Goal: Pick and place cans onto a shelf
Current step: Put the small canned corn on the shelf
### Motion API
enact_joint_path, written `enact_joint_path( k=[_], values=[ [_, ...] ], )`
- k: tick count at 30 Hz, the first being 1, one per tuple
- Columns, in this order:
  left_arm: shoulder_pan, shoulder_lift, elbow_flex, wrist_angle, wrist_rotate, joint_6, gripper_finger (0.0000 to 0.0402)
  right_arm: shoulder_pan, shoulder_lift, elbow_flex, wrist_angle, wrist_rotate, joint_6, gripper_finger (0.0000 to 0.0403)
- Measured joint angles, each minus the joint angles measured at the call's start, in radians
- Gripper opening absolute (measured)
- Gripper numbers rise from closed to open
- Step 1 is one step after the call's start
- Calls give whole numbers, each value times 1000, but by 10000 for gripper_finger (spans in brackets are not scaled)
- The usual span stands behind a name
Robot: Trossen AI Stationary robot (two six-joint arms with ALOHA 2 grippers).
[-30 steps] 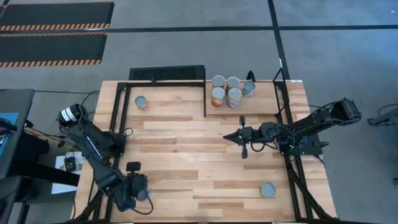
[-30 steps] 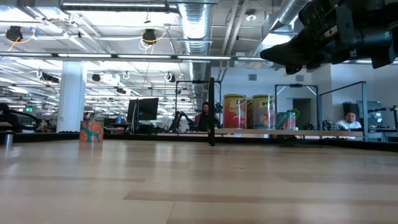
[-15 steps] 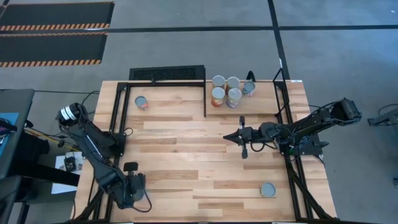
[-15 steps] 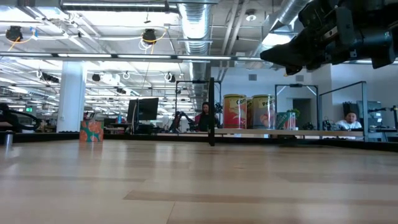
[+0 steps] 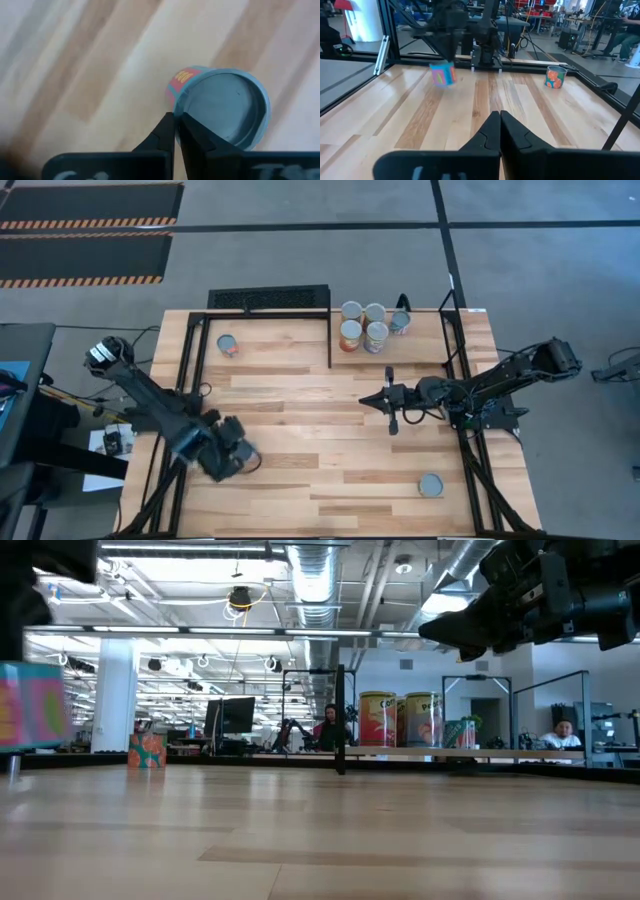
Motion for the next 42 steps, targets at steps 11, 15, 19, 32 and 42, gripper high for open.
enact_joint_path(
  k=[11, 15, 19, 32, 42],
  values=[
    [519, -3, -133, 481, 57, 584, 1, 0, 0, 0, 0, 0, 0, 14],
    [685, -3, -132, 631, 102, 733, 1, 0, 0, 0, 0, 0, 1, 14],
    [802, 23, -131, 711, 181, 787, 1, 0, 0, 0, 0, 0, 1, 12],
    [856, 310, 70, 709, 267, 921, 1, 0, 0, 0, -18, 6, 1, 12],
    [920, 440, 255, 605, 287, 990, 1, 0, 0, 0, -24, 7, 0, 12]
  ],
)
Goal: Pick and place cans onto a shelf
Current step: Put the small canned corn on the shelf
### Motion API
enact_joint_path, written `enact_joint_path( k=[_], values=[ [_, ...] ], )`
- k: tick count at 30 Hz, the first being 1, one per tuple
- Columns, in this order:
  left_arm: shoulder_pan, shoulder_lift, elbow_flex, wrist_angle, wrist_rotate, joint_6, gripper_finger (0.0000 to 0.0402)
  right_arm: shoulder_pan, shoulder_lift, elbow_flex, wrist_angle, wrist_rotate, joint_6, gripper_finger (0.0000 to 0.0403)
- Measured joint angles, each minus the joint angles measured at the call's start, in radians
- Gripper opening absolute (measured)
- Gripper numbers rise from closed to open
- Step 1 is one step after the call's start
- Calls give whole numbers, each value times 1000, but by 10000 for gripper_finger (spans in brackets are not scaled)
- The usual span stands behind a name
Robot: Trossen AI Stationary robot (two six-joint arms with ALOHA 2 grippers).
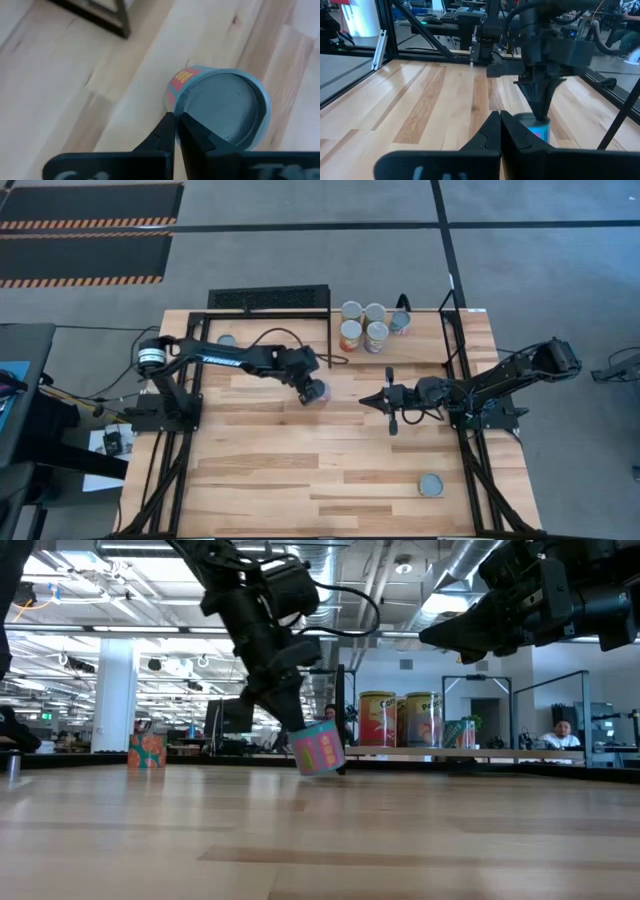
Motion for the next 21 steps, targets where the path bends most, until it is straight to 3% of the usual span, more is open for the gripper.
enact_joint_path(
  k=[11, 21],
  values=[
    [-33, 167, 186, -5, 60, 19, 1, 0, 0, 0, 2, 0, 0, 12],
    [-35, 197, 246, 14, 58, 7, 11, 0, 0, 0, 2, 0, 0, 12]
  ],
)
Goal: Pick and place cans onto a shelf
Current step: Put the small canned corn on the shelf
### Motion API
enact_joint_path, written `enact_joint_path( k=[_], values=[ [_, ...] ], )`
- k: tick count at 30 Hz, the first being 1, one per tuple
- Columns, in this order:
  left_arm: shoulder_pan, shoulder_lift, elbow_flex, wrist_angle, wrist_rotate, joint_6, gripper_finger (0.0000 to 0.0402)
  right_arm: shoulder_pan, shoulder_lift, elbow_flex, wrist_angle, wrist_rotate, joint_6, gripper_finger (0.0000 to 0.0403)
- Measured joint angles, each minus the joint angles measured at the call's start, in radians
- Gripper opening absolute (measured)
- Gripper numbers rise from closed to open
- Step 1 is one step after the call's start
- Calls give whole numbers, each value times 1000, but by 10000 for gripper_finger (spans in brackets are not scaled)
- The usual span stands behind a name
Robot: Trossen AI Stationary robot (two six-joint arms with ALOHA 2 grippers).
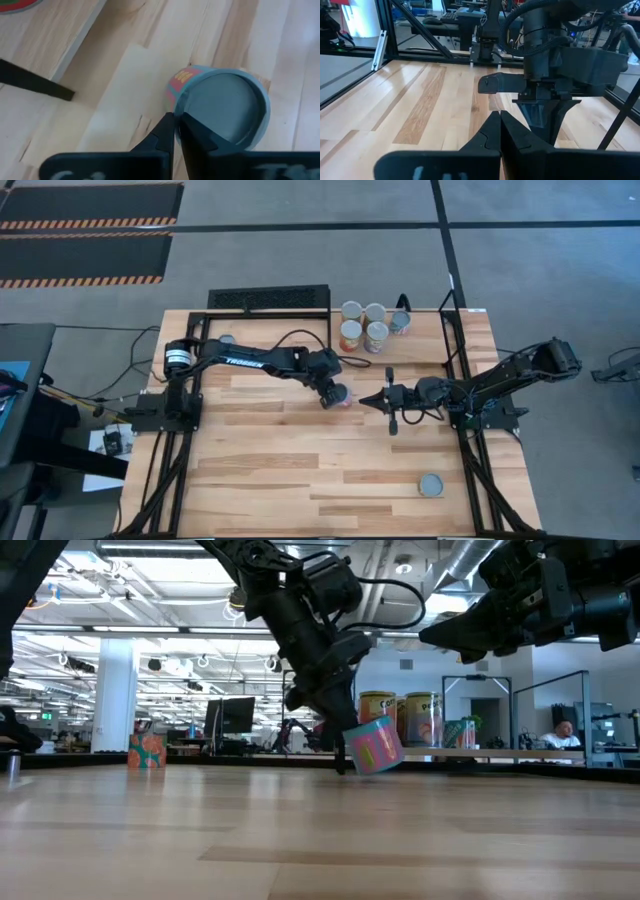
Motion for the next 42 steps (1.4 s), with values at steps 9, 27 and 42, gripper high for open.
enact_joint_path(
  k=[9, 27, 42],
  values=[
    [0, 0, 0, 22, 0, -8, 42, 0, 0, 0, -1, 0, 25, 12],
    [-125, -200, -320, 531, -122, 157, 1, 0, 0, 0, -31, 14, 25, 12],
    [-136, -452, -971, 1365, -161, 180, 1, -1, 122, 224, -462, 179, 250, 7]
  ],
)
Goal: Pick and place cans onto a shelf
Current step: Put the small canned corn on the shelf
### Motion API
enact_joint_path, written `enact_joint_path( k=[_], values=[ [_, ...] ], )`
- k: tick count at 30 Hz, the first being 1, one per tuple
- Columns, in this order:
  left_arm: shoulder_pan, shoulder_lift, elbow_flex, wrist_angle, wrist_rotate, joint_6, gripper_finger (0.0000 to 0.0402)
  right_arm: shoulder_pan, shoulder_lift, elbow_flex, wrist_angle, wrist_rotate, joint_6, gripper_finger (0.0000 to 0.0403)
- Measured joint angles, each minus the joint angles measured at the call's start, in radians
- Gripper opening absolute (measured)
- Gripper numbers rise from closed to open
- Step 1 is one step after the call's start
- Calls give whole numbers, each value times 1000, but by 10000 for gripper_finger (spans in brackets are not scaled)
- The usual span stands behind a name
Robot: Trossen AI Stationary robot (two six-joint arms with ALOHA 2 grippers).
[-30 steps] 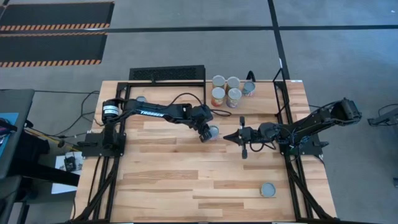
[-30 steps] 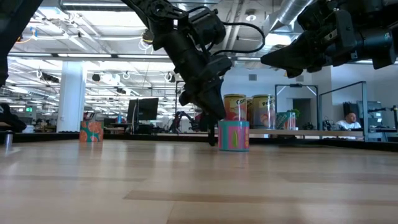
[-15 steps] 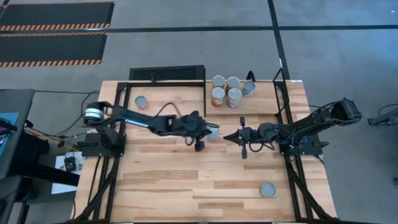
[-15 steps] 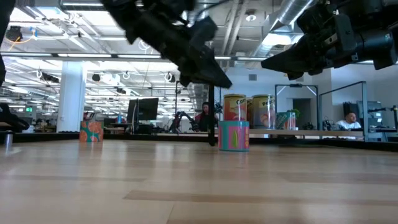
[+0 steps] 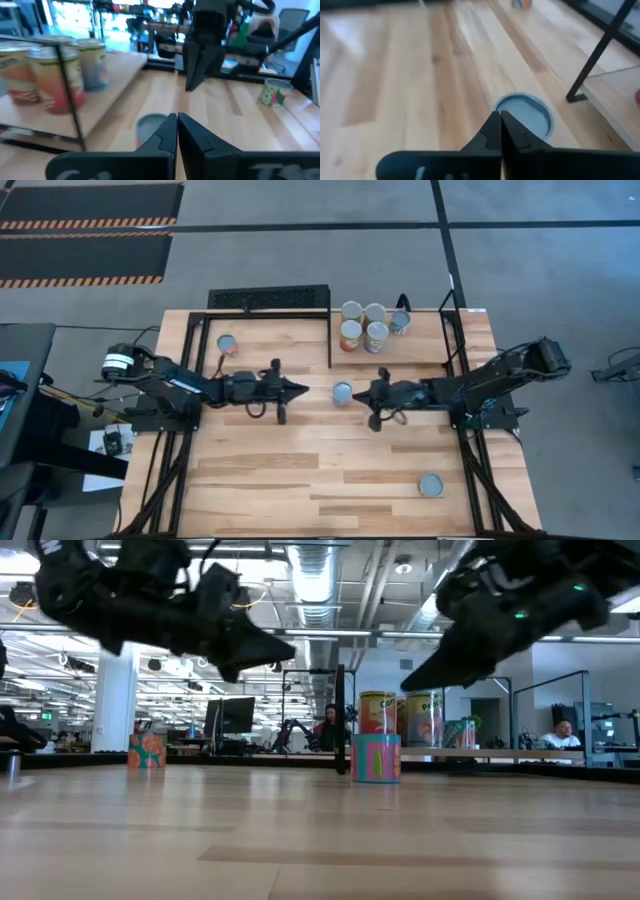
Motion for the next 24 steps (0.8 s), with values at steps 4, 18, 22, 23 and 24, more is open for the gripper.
enact_joint_path(
  k=[4, 18, 22, 23, 24],
  values=[
    [20, -11, -100, 129, -7, -12, 1, -32, 121, 167, -198, 20, 9, 7],
    [43, -11, -148, 179, -6, -32, 1, -94, 331, 558, -727, -45, 3, 75],
    [43, -11, -147, 181, -6, -33, 1, -96, 376, 608, -788, -112, -22, 123],
    [43, -11, -147, 181, -6, -33, 1, -96, 391, 620, -805, -116, -37, 135],
    [43, -11, -147, 181, -6, -33, 1, -95, 407, 632, -816, -118, -53, 146]
  ],
)
